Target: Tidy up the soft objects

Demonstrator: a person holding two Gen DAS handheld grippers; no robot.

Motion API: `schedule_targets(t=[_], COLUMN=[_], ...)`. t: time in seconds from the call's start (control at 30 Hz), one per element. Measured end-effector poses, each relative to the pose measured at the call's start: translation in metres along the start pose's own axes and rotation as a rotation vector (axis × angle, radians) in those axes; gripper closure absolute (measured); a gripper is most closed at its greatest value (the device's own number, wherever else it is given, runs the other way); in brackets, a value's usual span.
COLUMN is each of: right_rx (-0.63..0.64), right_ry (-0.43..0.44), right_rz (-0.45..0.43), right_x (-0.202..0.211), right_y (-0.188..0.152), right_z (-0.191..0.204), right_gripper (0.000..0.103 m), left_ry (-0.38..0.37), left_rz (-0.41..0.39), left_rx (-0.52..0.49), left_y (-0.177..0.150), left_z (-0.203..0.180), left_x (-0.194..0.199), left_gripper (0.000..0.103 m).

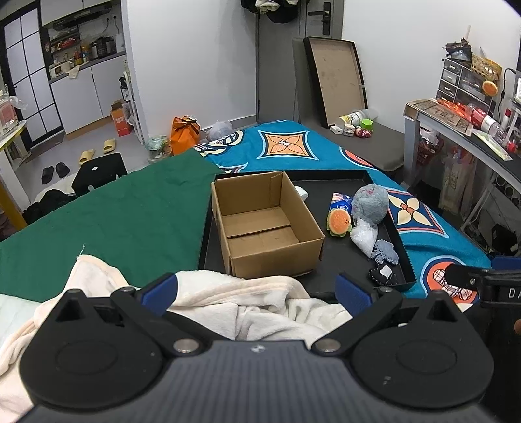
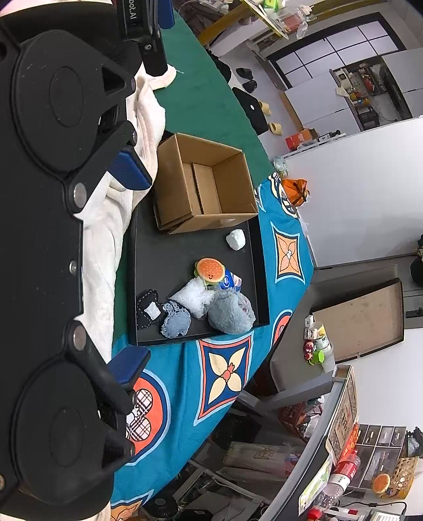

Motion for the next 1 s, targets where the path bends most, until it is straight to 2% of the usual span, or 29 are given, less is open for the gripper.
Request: schedule_targets(t=[1.0], right_rx=[-0.006], right_ry=[0.002], right_rz=[-0.003], right_x=[-0.0018], right_y=[0.0059], right_z=[-0.0015], right_gripper=[0.0], left_ry=[-0.003], left_rz=[-0.014], left_rx=[-0.011], left_y=[0.0083], left_z=[-0.0023], left_x=[0.0036], left_gripper=[0.001])
Point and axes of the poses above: each gripper's, at about its wrist camera, not at the fingertips, and x roughly against the way its jaws point, z to its left, y to its top, the point moved 10 cm from there along -x, roughly the way its jaws point, and after that the axes turned 4 degrees about x, right-handed, at the moved point
